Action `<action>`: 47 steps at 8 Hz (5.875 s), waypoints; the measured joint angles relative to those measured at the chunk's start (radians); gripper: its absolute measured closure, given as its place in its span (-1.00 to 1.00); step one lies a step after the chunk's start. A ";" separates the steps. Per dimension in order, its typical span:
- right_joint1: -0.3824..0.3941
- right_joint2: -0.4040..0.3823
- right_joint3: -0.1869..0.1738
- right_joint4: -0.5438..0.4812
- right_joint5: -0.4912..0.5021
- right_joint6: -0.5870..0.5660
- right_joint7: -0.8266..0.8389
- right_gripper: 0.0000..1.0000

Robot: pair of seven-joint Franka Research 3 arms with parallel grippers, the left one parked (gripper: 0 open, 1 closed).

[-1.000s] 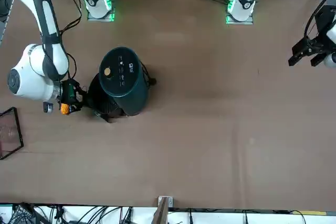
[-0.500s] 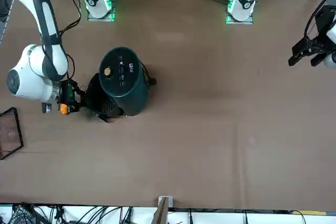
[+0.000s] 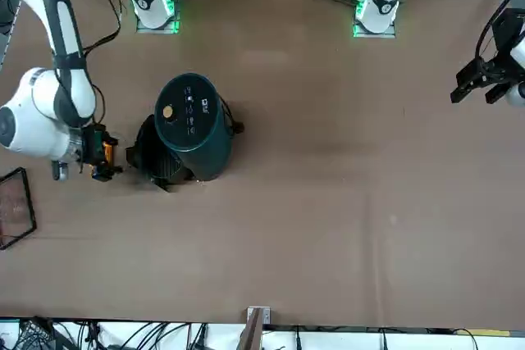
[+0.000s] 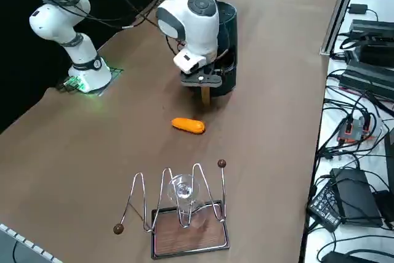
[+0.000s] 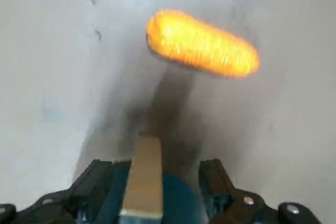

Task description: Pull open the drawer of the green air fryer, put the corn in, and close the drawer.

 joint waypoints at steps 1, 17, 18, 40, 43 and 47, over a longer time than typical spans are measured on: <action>-0.022 -0.002 -0.001 0.012 -0.038 -0.023 -0.125 -1.00; -0.100 0.153 0.002 0.038 -0.126 0.126 -0.939 -0.08; -0.100 0.106 0.002 0.065 -0.124 0.047 -0.939 -0.08; 0.076 -0.008 -0.067 0.116 0.132 -0.177 -0.643 -1.00; 0.022 0.036 -0.068 0.112 0.141 -0.089 -0.221 -1.00; 0.030 0.115 -0.061 0.109 0.206 0.004 0.213 -1.00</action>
